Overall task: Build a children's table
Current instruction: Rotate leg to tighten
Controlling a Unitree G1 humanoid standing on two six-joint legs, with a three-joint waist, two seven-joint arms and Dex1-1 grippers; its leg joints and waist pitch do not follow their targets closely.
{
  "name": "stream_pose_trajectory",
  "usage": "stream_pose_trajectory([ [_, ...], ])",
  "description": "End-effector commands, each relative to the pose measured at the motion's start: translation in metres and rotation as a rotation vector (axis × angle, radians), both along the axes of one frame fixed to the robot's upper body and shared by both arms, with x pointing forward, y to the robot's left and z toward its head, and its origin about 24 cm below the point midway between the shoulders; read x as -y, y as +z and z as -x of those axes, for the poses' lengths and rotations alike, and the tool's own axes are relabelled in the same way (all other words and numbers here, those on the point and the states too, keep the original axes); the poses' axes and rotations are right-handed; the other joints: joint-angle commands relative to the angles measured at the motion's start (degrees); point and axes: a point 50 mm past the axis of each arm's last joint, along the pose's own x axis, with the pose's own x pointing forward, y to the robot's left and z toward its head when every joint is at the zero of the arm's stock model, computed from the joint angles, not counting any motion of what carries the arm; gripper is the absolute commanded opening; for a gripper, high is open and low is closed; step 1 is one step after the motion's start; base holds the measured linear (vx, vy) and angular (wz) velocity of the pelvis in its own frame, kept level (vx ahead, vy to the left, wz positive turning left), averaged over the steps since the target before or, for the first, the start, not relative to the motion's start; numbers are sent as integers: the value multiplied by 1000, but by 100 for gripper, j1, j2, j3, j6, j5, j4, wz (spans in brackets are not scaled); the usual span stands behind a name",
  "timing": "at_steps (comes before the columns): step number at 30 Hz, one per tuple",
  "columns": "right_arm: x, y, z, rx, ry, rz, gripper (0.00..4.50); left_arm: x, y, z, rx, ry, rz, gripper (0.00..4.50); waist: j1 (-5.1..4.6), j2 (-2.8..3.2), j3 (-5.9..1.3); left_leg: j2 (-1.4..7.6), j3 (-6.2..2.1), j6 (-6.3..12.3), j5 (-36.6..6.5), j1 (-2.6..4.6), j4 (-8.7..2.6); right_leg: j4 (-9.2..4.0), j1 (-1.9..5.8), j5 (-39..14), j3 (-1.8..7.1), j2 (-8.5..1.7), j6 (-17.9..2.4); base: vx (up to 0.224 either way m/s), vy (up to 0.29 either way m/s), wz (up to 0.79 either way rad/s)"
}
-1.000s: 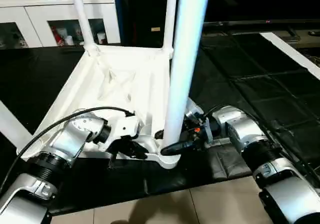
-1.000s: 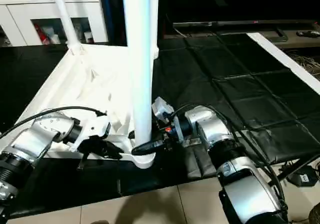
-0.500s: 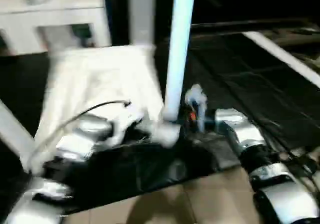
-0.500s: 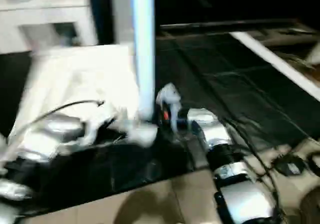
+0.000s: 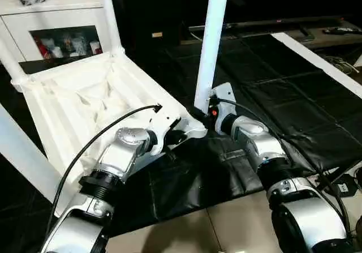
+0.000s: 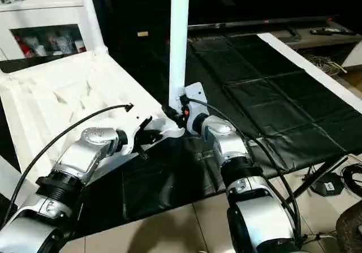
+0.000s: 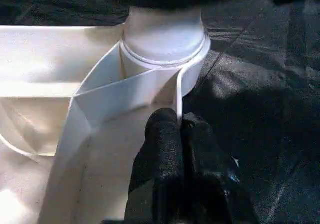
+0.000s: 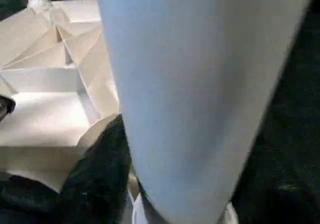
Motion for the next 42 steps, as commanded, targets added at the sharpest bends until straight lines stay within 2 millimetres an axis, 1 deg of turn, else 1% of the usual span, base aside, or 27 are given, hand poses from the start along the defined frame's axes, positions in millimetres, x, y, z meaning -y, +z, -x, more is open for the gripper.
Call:
stream_pose_trajectory([
  [1,-18,-14,12,-57,115,1,285,8,5,2,28,-50,9,0,54,-6,-391,3,35,272,-874,-44,-322,-443,342,-1184,247,-396,-1090,0,0,0],
  [2,-18,-14,13,-51,121,1,299,6,5,2,26,-51,2,0,50,-18,-390,4,36,277,-867,-51,-321,-436,347,-1146,247,-395,-1104,0,0,0],
  [3,-17,-14,13,-47,126,0,306,5,4,2,26,-53,-3,0,49,-8,-390,4,36,283,-855,-46,-324,-431,347,-1107,246,-393,-1130,0,0,0],
  [6,-12,-14,15,-24,178,12,341,0,5,2,28,-72,-13,0,50,-14,-386,5,39,309,-856,-44,-324,-431,353,-1082,244,-393,-1152,0,0,0],
  [7,-10,-14,15,-22,194,13,349,-1,6,2,32,-83,-16,0,49,-27,-382,7,45,314,-873,-38,-325,-438,347,-1107,246,-392,-1156,0,0,0],
  [8,-9,-14,15,-21,198,12,354,-2,6,2,32,-86,-16,0,53,-18,-376,8,44,312,-912,-37,-327,-442,346,-1186,247,-396,-1152,0,0,0],
  [9,-4,-13,17,-22,240,9,354,-5,7,3,28,-108,-19,0,58,-18,-373,10,41,319,-959,-30,-331,-454,344,-1256,244,-393,-1138,0,0,0],
  [11,2,-11,20,-17,310,11,383,-9,7,4,21,-142,-17,0,73,-25,-369,12,39,333,-988,-29,-332,-464,348,-1343,246,-399,-1106,0,0,0],
  [12,4,-11,21,-19,331,8,383,-11,6,5,21,-158,-21,0,79,-24,-371,14,46,338,-987,-25,-327,-460,345,-1335,252,-400,-1107,0,0,0],
  [13,5,-10,21,-19,343,6,394,-11,6,5,21,-168,-22,0,79,-17,-369,19,43,343,-985,-28,-333,-461,341,-1321,252,-400,-1124,0,0,0],
  [14,11,-8,23,-19,402,1,398,-14,5,8,15,-215,-30,0,91,-15,-371,22,41,341,-964,-26,-333,-456,337,-1298,250,-399,-1137,0,0,0],
  [17,24,-2,26,-17,506,9,431,-22,4,14,-7,-316,-55,0,152,2,-379,40,48,386,-936,-21,-324,-433,339,-1171,245,-387,-1169,0,0,0],
  [18,27,0,27,-18,530,13,436,-24,4,16,-8,-351,-68,0,185,8,-379,50,49,392,-938,-18,-326,-427,333,-1143,242,-391,-1191,0,0,0],
  [20,29,1,27,-21,552,13,447,-26,4,17,-11,-386,-76,0,208,10,-381,55,55,356,-924,-7,-325,-414,320,-1078,247,-394,-1232,0,0,0],
  [23,32,3,28,-26,599,15,447,-30,5,20,-21,-429,-86,0,243,13,-397,58,58,347,-877,1,-317,-387,326,-895,250,-390,-1300,0,0,0],
  [26,41,8,35,-81,777,29,447,-42,5,31,-83,-593,-128,0,280,-2,-400,59,59,401,-865,-10,-313,-360,336,-734,241,-384,-1369,0,0,0],
  [28,41,8,36,-83,809,42,447,-45,5,34,-92,-622,-139,0,302,6,-391,64,60,387,-915,-6,-316,-362,328,-824,246,-396,-1355,0,0,0],
  [29,41,10,38,-89,857,44,447,-48,5,37,-105,-655,-154,0,311,-14,-383,65,64,361,-949,4,-323,-379,319,-944,247,-397,-1327,0,0,0],
  [30,40,10,40,-90,892,46,447,-51,5,39,-113,-681,-165,0,312,-2,-374,72,59,332,-990,1,-333,-382,316,-1067,250,-406,-1306,0,0,0],
  [31,39,11,40,-93,905,41,447,-52,5,40,-116,-691,-167,0,316,-18,-375,75,60,312,-1023,9,-336,-389,315,-1159,250,-410,-1282,0,0,0],
  [33,36,11,41,-100,931,31,447,-53,5,42,-121,-710,-171,0,317,-13,-376,81,54,298,-1007,0,-340,-384,318,-1155,254,-417,-1283,0,0,0],
  [34,35,12,41,-103,939,27,447,-54,6,44,-124,-726,-172,0,321,-15,-379,80,62,287,-982,19,-339,-386,302,-1132,255,-407,-1284,0,0,0],
  [35,35,12,41,-103,939,27,447,-54,6,44,-124,-726,-172,0,321,-15,-379,80,62,287,-982,19,-339,-386,302,-1132,255,-407,-1284,0,0,0],
  [36,32,12,41,-100,948,23,419,-55,6,46,-128,-741,-173,0,325,-13,-381,87,55,275,-954,14,-342,-363,306,-1073,255,-413,-1309,0,0,0],
  [38,29,11,41,-97,957,20,419,-54,5,49,-135,-765,-175,0,324,-11,-381,81,58,269,-947,16,-343,-371,305,-1085,255,-410,-1298,0,0,0],
  [40,25,10,41,-97,964,16,386,-54,5,51,-138,-779,-176,0,326,-19,-387,81,56,257,-906,7,-341,-353,312,-1035,258,-415,-1295,0,0,0],
  [42,25,10,41,-97,964,16,373,-54,5,51,-138,-779,-176,0,326,-13,-385,75,60,259,-899,10,-339,-360,306,-1046,258,-408,-1281,0,0,0],
])
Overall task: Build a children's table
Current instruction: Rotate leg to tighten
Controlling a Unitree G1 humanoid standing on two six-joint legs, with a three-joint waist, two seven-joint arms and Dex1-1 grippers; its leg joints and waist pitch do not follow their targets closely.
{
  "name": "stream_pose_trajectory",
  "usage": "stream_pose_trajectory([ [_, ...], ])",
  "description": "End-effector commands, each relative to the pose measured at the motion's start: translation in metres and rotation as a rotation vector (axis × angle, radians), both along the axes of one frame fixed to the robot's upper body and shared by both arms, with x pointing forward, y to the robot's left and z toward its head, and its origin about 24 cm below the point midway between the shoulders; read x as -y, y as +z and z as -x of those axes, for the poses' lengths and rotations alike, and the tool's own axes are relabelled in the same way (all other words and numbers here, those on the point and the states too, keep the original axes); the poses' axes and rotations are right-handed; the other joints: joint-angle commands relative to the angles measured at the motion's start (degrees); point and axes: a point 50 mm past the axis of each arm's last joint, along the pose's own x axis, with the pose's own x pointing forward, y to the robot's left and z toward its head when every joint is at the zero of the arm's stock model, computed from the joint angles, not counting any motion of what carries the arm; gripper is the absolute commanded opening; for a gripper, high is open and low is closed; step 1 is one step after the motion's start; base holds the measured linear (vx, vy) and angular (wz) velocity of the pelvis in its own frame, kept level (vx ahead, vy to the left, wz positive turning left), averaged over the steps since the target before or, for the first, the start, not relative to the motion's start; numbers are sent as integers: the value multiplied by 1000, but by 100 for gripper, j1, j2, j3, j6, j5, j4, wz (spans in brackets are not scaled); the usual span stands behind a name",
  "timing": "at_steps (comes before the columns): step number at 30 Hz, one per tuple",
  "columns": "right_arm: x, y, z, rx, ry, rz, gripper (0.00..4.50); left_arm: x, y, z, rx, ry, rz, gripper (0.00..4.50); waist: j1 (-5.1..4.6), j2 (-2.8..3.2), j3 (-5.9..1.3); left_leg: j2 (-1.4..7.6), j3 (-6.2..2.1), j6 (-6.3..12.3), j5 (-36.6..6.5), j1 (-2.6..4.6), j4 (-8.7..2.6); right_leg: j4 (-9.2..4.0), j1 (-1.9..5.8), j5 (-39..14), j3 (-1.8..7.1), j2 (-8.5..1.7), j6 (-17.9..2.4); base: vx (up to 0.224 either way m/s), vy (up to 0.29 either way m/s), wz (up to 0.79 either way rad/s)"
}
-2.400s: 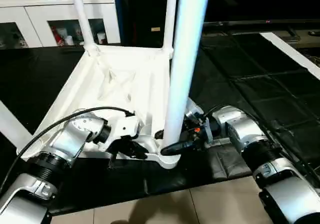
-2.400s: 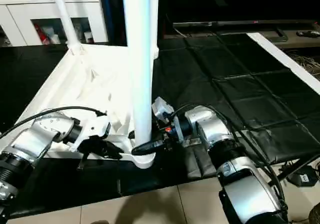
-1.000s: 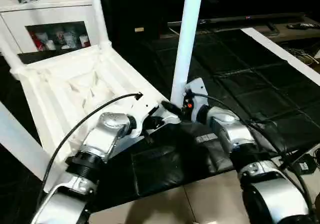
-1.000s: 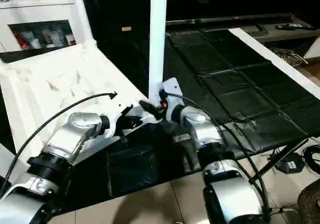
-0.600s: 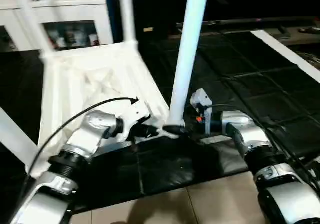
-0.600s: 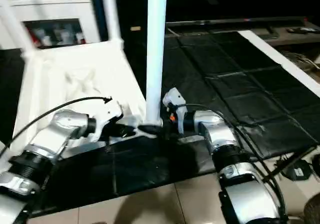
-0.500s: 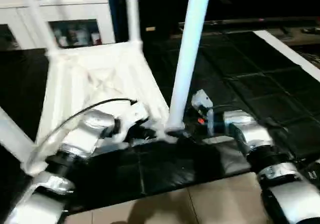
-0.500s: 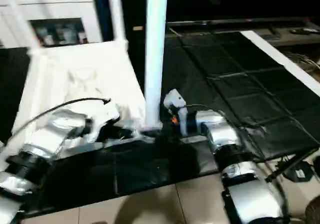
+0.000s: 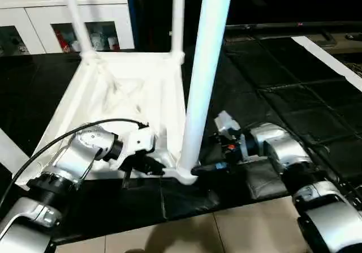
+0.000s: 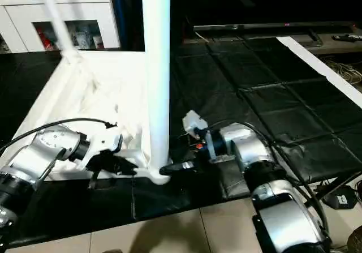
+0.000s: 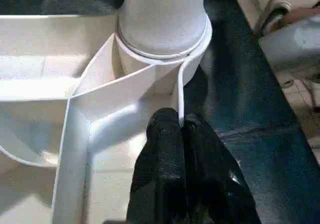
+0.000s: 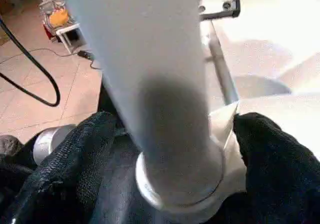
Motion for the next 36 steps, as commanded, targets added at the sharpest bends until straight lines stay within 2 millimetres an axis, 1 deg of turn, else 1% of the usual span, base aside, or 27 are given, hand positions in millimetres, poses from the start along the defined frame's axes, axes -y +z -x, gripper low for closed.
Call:
stream_pose_trajectory([
  [1,-5,7,-3,24,31,-7,358,10,-9,11,-52,-102,-22,0,-21,-11,-389,65,51,252,-898,18,-342,-355,319,-1049,257,-403,-1280,0,0,0],
  [2,-5,7,-3,22,34,-8,358,10,-9,11,-52,-104,-22,0,-20,-8,-387,66,46,244,-898,11,-346,-349,322,-1050,256,-404,-1278,0,0,0],
  [3,-8,7,-2,15,46,-13,334,10,-9,12,-54,-111,-21,0,-26,-5,-385,67,46,243,-932,10,-348,-354,320,-1090,254,-406,-1271,0,0,0],
  [5,-11,7,-1,6,62,-20,328,10,-9,13,-56,-116,-21,0,-26,-1,-390,68,46,238,-925,12,-345,-353,322,-1087,257,-408,-1263,0,0,0],
  [6,-13,8,-1,0,77,-25,322,9,-9,14,-58,-122,-22,0,-21,15,-393,68,44,241,-916,18,-343,-350,317,-1040,256,-405,-1271,0,0,0],
  [7,-13,8,-1,0,77,-25,308,9,-9,14,-58,-122,-22,0,-24,12,-392,68,44,239,-913,14,-345,-345,318,-1015,256,-402,-1278,0,0,0],
  [8,-14,8,0,-5,85,-27,308,9,-9,14,-58,-125,-23,0,-22,13,-394,65,45,233,-904,16,-344,-342,320,-979,256,-398,-1288,0,0,0],
  [9,-15,8,0,-12,95,-30,288,8,-9,14,-60,-129,-24,0,-21,13,-396,65,42,233,-897,12,-345,-340,326,-953,255,-401,-1296,0,0,0],
  [10,-15,7,1,-21,99,-32,284,8,-9,14,-61,-130,-27,0,-23,10,-398,62,44,241,-896,12,-342,-338,327,-935,255,-399,-1303,0,0,0],
  [11,-16,7,1,-25,100,-32,284,8,-9,14,-61,-130,-28,0,-22,21,-398,63,41,240,-900,12,-343,-337,329,-936,255,-402,-1305,0,0,0],
  [12,-16,7,1,-26,101,-33,264,8,-9,14,-61,-130,-29,0,-24,14,-397,62,43,233,-902,11,-342,-340,329,-946,256,-402,-1300,0,0,0],
  [14,-16,7,1,-29,102,-35,245,7,-9,14,-62,-130,-31,0,-25,15,-399,58,44,224,-892,13,-340,-340,333,-957,257,-401,-1293,0,0,0],
  [16,-17,7,2,-30,103,-36,239,7,-9,14,-63,-130,-32,0,-24,15,-398,61,42,221,-889,11,-341,-340,330,-959,257,-402,-1292,0,0,0],
  [18,-17,6,3,-33,107,-38,222,7,-9,14,-62,-125,-34,0,-29,19,-399,61,42,210,-907,17,-340,-343,330,-996,257,-401,-1287,0,0,0],
  [21,-18,5,4,-38,111,-42,221,6,-9,13,-61,-113,-32,0,-30,13,-396,61,42,203,-918,19,-341,-342,327,-1014,256,-397,-1277,0,0,0],
  [23,-19,5,5,-41,106,-55,216,6,-9,12,-65,-91,-27,0,-30,21,-398,58,42,203,-907,13,-338,-339,330,-980,256,-399,-1290,0,0,0],
  [25,-21,5,3,-33,68,-69,215,6,-10,9,-72,-32,-22,0,-36,19,-398,60,45,191,-927,14,-338,-335,329,-1010,260,-402,-1289,0,0,0],
  [27,-23,1,-2,6,-33,-58,214,8,-10,3,-58,52,1,0,-31,26,-385,59,39,166,-965,22,-345,-353,318,-1109,256,-402,-1276,0,0,0],
  [28,-24,0,-4,24,-76,-49,214,9,-10,1,-50,83,11,0,-50,18,-363,48,36,116,-1072,12,-356,-382,320,-1350,258,-404,-1206,0,0,0],
  [29,-27,-4,-11,59,-217,-26,210,12,-10,-7,-18,175,38,0,-66,27,-346,41,37,58,-1200,32,-363,-421,299,-1710,257,-406,-1097,0,0,0],
  [30,-28,-5,-15,64,-291,-18,207,15,-9,-11,-4,224,56,0,-79,18,-329,24,31,-6,-1301,56,-366,-470,288,-2078,263,-419,-985,0,0,0],
  [31,-29,-7,-19,69,-367,-14,207,17,-8,-16,7,279,75,0,-107,15,-321,8,23,-78,-1324,49,-375,-488,291,-2312,260,-410,-882,0,0,0],
  [32,-31,-8,-21,62,-429,-13,204,20,-8,-20,19,329,91,0,-118,23,-328,4,12,-108,-1340,53,-377,-496,298,-2409,255,-417,-836,0,0,0],
  [33,-32,-8,-23,57,-465,-13,201,22,-8,-22,27,358,100,0,-137,14,-326,3,2,-117,-1365,53,-388,-512,300,-2503,246,-419,-786,0,0,0],
  [34,-34,-10,-25,53,-533,-11,197,26,-8,-26,37,418,116,0,-212,6,-326,-17,-18,-105,-1335,-21,-397,-516,356,-2595,225,-415,-672,0,0,0],
  [35,-34,-10,-25,52,-538,-11,197,26,-8,-27,38,423,118,0,-218,11,-338,-14,-25,-96,-1319,-18,-397,-518,357,-2566,222,-420,-658,0,0,0],
  [36,-38,-13,-29,34,-640,-2,197,33,-8,-34,55,519,143,0,-246,16,-350,-21,-20,-69,-1293,-8,-388,-522,345,-2443,223,-408,-676,0,0,0],
])
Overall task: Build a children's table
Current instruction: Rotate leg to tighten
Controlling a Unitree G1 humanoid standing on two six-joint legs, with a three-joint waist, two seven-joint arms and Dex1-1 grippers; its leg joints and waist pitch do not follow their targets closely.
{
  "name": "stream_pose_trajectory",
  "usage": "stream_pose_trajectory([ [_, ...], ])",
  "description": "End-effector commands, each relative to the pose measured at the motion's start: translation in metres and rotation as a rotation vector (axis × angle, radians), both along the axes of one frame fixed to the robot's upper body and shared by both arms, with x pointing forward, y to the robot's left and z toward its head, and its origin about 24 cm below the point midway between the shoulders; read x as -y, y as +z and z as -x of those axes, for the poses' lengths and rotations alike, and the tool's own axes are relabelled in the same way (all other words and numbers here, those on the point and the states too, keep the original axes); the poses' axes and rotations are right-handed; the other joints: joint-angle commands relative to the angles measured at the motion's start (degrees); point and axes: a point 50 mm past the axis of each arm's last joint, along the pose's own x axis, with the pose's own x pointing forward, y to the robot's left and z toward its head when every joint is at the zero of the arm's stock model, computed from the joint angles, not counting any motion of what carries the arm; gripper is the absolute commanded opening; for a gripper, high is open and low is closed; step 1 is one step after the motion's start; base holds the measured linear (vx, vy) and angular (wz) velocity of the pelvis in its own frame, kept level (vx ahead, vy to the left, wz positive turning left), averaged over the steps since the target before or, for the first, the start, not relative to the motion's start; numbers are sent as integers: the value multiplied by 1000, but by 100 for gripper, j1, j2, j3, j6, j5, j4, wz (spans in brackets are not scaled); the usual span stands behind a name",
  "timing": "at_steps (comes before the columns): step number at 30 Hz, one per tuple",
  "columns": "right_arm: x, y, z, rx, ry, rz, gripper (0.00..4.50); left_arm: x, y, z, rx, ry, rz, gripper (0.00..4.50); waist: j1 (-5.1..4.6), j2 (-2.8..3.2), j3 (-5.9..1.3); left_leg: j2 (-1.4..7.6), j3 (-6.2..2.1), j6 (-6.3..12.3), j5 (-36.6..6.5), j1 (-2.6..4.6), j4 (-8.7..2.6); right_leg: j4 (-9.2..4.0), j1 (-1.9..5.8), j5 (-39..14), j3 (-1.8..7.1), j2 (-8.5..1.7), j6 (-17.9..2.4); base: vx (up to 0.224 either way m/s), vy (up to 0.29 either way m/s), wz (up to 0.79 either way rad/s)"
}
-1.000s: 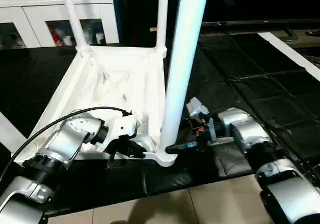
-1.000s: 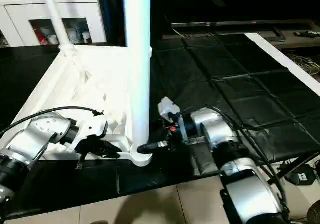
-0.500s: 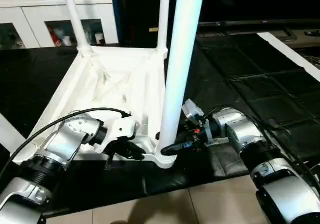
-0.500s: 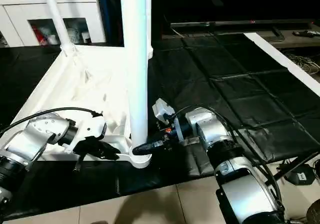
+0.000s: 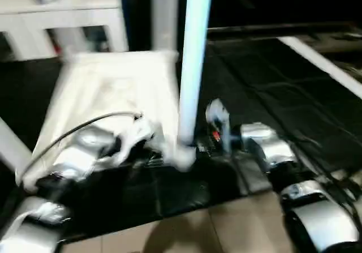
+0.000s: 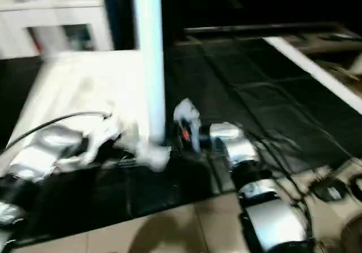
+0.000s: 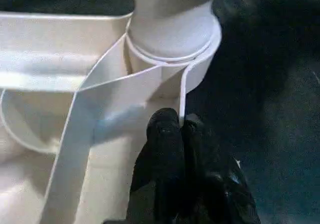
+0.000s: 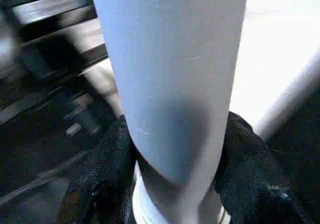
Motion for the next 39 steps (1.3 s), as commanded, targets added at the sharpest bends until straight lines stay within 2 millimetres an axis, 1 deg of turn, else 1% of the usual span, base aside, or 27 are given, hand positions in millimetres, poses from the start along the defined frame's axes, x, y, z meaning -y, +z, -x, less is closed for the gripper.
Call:
stream_pose_trajectory([
  [1,-18,-7,-3,-51,-121,21,197,22,3,-9,26,91,65,0,19,21,-348,-22,5,-26,-1305,-53,-378,-536,308,-2371,230,-394,-716,0,0,0],
  [2,-19,-8,-4,-52,-153,23,196,26,3,-11,33,122,75,0,12,12,-349,-29,22,-16,-1329,-5,-358,-551,268,-2318,236,-384,-776,0,0,0],
  [3,-22,-8,-5,-54,-184,22,196,31,3,-13,40,158,90,0,10,12,-362,-29,13,22,-1301,-26,-357,-535,296,-2267,232,-400,-820,0,0,0],
  [4,-23,-9,-5,-55,-196,22,196,33,3,-14,42,173,95,0,0,11,-360,-28,19,49,-1270,-42,-357,-538,298,-2212,235,-394,-826,0,0,0],
  [5,-28,-10,-6,-56,-248,26,196,43,4,-16,48,211,120,0,3,21,-362,-28,29,79,-1245,-26,-348,-540,278,-2097,236,-381,-863,0,0,0],
  [6,-31,-10,-7,-56,-271,29,196,52,5,-16,46,216,137,0,-6,15,-363,-21,30,72,-1201,-27,-349,-524,278,-1956,236,-376,-927,0,0,0],
  [7,-34,-10,-6,-47,-263,28,196,58,6,-16,51,207,146,0,4,15,-379,-18,21,76,-1171,-32,-350,-507,295,-1880,231,-380,-945,0,0,0],
  [8,-37,-10,-5,-27,-245,35,196,62,6,-15,54,189,147,0,5,10,-383,-19,27,124,-1124,-55,-349,-498,308,-1697,234,-378,-971,0,0,0],
  [10,-40,-9,-3,-14,-224,29,196,66,6,-13,57,161,141,0,9,12,-392,-17,36,197,-1051,-50,-342,-475,309,-1424,244,-376,-1048,0,0,0],
  [11,-40,-9,-2,-10,-214,21,230,66,6,-12,60,147,134,0,12,16,-395,-16,38,234,-996,-59,-342,-462,323,-1286,245,-380,-1096,0,0,0],
  [12,-41,-8,-2,-8,-207,14,251,66,6,-11,61,133,127,0,9,15,-389,-14,38,258,-983,-64,-346,-462,327,-1235,242,-376,-1115,0,0,0],
  [13,-41,-8,-1,-7,-200,9,251,65,5,-10,61,123,121,0,5,23,-387,-12,36,261,-993,-62,-348,-461,327,-1241,240,-377,-1120,0,0,0],
  [15,-41,-7,1,3,-156,0,269,59,2,-8,56,102,97,0,5,14,-382,-11,34,261,-1072,-64,-354,-478,334,-1385,239,-386,-1092,0,0,0],
  [17,-39,-7,2,11,-144,6,293,56,2,-7,52,99,90,0,0,16,-385,3,28,259,-1053,-67,-361,-463,337,-1348,242,-393,-1093,0,0,0],
  [20,-33,-8,3,37,-126,23,314,50,1,-6,45,103,74,0,-18,19,-386,6,35,257,-1007,-64,-355,-450,334,-1172,243,-387,-1181,0,0,0],
  [21,-27,-8,4,49,-92,23,339,45,0,-5,43,89,61,0,-18,12,-393,7,37,276,-975,-68,-350,-440,341,-1110,245,-391,-1205,0,0,0],
  [22,-24,-7,4,49,-68,18,339,43,0,-5,39,83,57,0,-18,7,-396,2,43,319,-941,-74,-340,-432,345,-1036,245,-383,-1225,0,0,0],
  [25,-19,-7,6,48,-33,15,362,40,0,-4,34,73,53,0,-15,13,-389,13,46,360,-924,-71,-340,-430,337,-985,249,-386,-1267,0,0,0],
  [27,-10,-6,9,56,48,23,384,35,1,-3,31,47,45,0,3,11,-383,11,46,374,-981,-68,-340,-444,345,-1072,243,-384,-1253,0,0,0],
  [29,-3,-5,12,56,105,33,395,30,2,-2,30,27,35,0,21,12,-378,16,51,377,-1025,-55,-340,-452,328,-1171,245,-384,-1236,0,0,0],
  [30,2,-5,14,52,134,44,404,27,2,-1,24,10,25,0,40,58,-374,16,38,359,-1066,-49,-347,-456,325,-1260,241,-384,-1212,0,0,0],
  [31,4,-5,14,50,142,47,414,26,2,-1,23,3,22,0,31,37,-374,22,53,362,-1090,-48,-346,-467,323,-1272,245,-376,-1208,0,0,0],
  [32,7,-4,14,48,155,52,414,24,2,0,22,-9,16,0,64,40,-375,23,50,348,-1093,-43,-343,-470,318,-1304,247,-383,-1204,0,0,0],
  [33,9,-4,14,46,162,56,426,22,2,0,18,-17,12,0,67,34,-376,25,51,345,-1080,-48,-344,-464,320,-1290,248,-382,-1204,0,0,0],
  [34,17,-3,15,40,192,70,441,16,2,2,8,-56,-8,0,91,38,-376,27,48,329,-1072,-40,-347,-466,318,-1294,245,-381,-1200,0,0,0],
  [35,22,-1,15,40,210,78,446,12,1,3,2,-81,-21,0,115,35,-383,27,49,336,-1047,-48,-344,-451,327,-1250,241,-374,-1196,0,0,0],
  [39,35,5,17,35,279,95,446,-1,1,8,-26,-166,-66,0,140,40,-387,36,54,343,-1016,-49,-338,-431,321,-1152,237,-371,-1240,0,0,0],
])
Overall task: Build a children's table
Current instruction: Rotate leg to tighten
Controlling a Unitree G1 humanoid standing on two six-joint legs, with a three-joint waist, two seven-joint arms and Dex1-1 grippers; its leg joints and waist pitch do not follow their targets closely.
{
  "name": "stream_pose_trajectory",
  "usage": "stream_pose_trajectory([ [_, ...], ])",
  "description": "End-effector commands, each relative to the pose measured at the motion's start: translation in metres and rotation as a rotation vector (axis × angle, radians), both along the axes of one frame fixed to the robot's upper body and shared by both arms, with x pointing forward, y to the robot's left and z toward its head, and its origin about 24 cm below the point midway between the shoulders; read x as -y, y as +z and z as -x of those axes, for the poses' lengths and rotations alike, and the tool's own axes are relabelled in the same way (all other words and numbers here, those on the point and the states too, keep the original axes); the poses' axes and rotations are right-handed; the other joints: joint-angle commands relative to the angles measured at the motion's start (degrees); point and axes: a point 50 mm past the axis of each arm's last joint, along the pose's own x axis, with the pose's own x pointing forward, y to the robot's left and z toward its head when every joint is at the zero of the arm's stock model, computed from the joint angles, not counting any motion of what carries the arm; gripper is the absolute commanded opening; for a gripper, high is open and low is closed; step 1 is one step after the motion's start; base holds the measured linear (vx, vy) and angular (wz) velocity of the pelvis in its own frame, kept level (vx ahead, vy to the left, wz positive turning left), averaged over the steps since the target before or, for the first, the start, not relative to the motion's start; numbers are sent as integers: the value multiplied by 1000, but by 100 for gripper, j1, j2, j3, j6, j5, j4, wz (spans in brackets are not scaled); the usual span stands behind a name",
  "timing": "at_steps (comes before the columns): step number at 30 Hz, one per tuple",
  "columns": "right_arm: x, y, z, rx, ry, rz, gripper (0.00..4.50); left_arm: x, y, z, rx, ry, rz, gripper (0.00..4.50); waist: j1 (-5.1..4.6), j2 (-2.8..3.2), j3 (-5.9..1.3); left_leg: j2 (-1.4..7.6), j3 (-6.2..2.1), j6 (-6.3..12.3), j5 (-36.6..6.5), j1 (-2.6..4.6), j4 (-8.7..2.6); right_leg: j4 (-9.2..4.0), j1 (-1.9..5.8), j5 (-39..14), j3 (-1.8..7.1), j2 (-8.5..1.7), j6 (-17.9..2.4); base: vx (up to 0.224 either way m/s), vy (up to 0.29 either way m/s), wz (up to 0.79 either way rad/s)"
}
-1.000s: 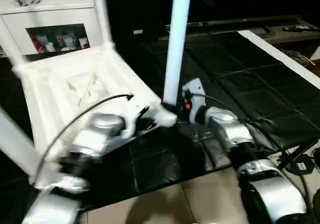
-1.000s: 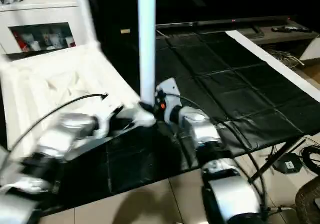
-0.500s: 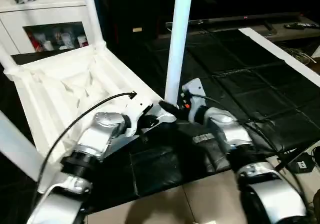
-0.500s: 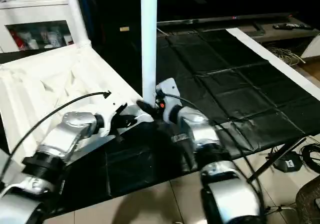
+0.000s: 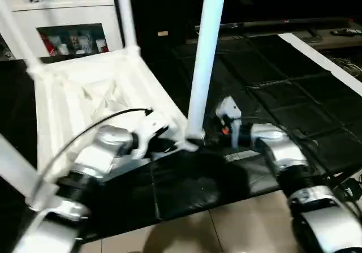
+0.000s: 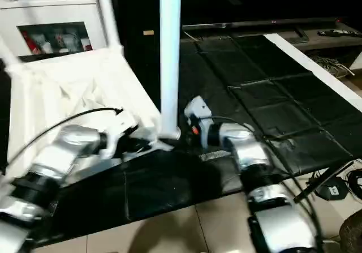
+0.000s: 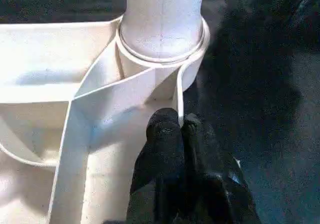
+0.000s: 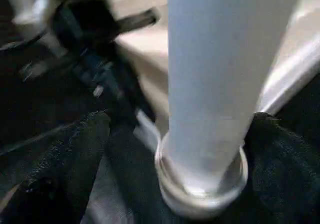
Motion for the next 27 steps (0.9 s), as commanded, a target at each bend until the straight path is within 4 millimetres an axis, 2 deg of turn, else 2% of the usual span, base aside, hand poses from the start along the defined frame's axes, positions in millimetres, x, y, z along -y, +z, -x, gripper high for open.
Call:
stream_pose_trajectory([
  [1,3,1,5,-10,73,15,446,-2,-5,6,-30,-90,-48,0,22,36,-383,35,46,326,-1009,-4,-308,-407,341,-1185,238,-379,-1226,0,0,0],
  [3,5,2,5,-13,89,20,446,-3,-4,7,-29,-110,-54,0,34,40,-384,40,48,309,-1029,3,-310,-404,336,-1196,242,-380,-1224,0,0,0],
  [4,9,5,8,-25,144,29,446,-7,-3,12,-47,-180,-64,0,42,42,-384,39,49,308,-1034,4,-307,-406,336,-1191,242,-380,-1234,0,0,0],
  [5,9,6,9,-30,163,30,446,-8,-2,13,-51,-209,-67,0,57,20,-388,37,48,317,-1032,-9,-307,-399,350,-1179,243,-383,-1230,0,0,0],
  [10,8,9,11,-50,247,46,446,-8,0,22,-93,-330,-74,0,104,25,-386,56,51,294,-991,9,-314,-385,324,-1190,248,-393,-1250,0,0,0],
  [13,0,12,11,-49,301,22,446,-7,0,28,-113,-411,-91,0,133,23,-382,66,63,282,-1067,43,-315,-390,295,-1199,259,-392,-1294,0,0,0],
  [16,-4,12,10,-51,316,16,446,-6,0,30,-113,-431,-95,0,142,39,-386,71,57,237,-1078,38,-321,-362,296,-1086,256,-388,-1339,0,0,0],
  [18,-10,13,10,-47,339,9,446,-5,0,30,-112,-450,-99,0,156,32,-378,71,59,210,-1171,46,-325,-376,293,-1201,259,-396,-1305,0,0,0],
  [19,-11,12,10,-46,341,9,413,-5,0,30,-111,-452,-100,0,158,31,-378,67,60,208,-1184,45,-323,-378,293,-1234,261,-399,-1296,0,0,0],
  [23,-17,11,10,-41,359,12,399,-4,-1,30,-107,-466,-103,0,175,31,-389,67,51,179,-1081,26,-329,-361,313,-1185,261,-401,-1245,0,0,0],
  [24,-21,9,13,-57,393,20,372,-3,-1,30,-105,-471,-104,0,181,24,-389,68,55,185,-1080,30,-326,-363,307,-1170,261,-399,-1244,0,0,0],
  [27,-26,8,14,-75,423,14,353,-2,-2,30,-103,-471,-103,0,208,16,-395,71,53,199,-1036,25,-324,-351,311,-1138,264,-406,-1241,0,0,0],
])
